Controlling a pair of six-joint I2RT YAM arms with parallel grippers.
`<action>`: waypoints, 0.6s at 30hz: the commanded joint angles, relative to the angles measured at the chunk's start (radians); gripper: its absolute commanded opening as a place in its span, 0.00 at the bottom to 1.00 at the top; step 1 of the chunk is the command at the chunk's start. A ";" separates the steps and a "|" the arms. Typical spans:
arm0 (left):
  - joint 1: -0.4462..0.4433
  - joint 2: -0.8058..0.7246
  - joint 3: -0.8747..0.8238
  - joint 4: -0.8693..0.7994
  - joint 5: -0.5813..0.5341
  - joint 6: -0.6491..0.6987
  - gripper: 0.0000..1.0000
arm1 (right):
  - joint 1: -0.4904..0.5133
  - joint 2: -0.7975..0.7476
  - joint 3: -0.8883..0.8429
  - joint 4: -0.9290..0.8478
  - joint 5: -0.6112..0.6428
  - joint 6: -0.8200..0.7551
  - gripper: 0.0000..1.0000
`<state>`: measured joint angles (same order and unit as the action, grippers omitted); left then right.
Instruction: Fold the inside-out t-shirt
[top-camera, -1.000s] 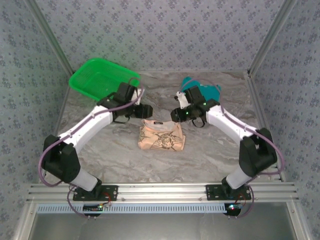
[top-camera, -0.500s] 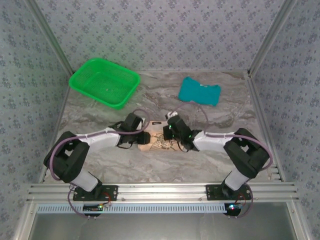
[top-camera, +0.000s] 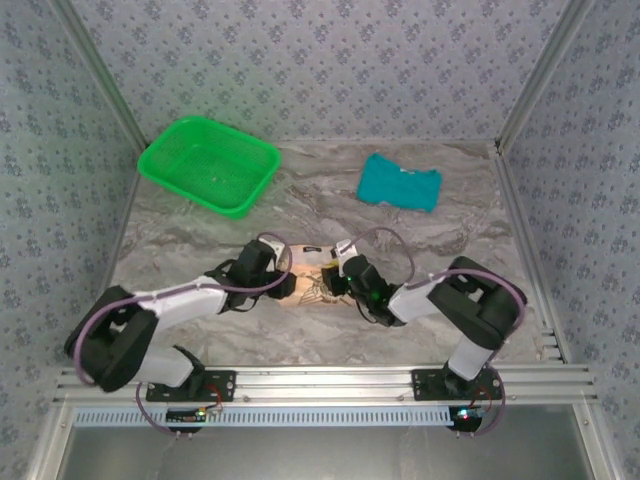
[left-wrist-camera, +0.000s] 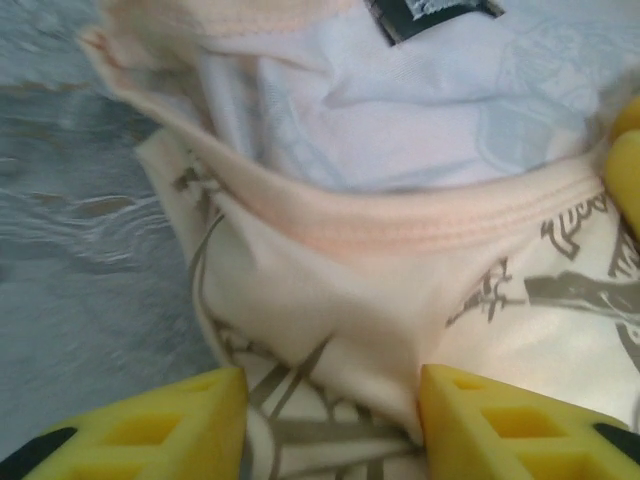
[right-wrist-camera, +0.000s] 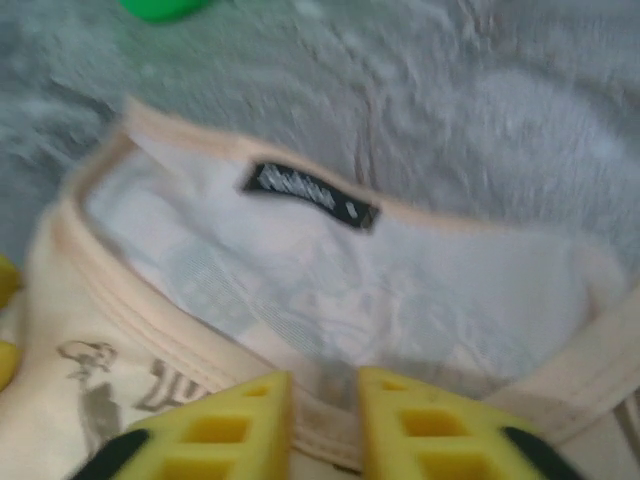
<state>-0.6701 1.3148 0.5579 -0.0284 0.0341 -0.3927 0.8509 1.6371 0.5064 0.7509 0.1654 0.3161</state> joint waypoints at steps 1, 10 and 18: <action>0.045 -0.137 0.141 -0.171 -0.060 0.064 0.55 | -0.049 -0.195 0.004 -0.008 -0.065 -0.064 0.40; 0.283 -0.272 0.321 -0.236 -0.081 0.155 0.94 | -0.412 -0.439 0.255 -0.582 -0.336 -0.118 0.80; 0.325 0.005 0.391 -0.462 0.417 -0.114 0.78 | -0.478 -0.372 0.393 -1.131 -0.542 -0.049 0.82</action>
<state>-0.3298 1.2694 0.9714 -0.3496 0.2314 -0.3988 0.3771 1.2503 0.8898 -0.0673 -0.2401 0.2291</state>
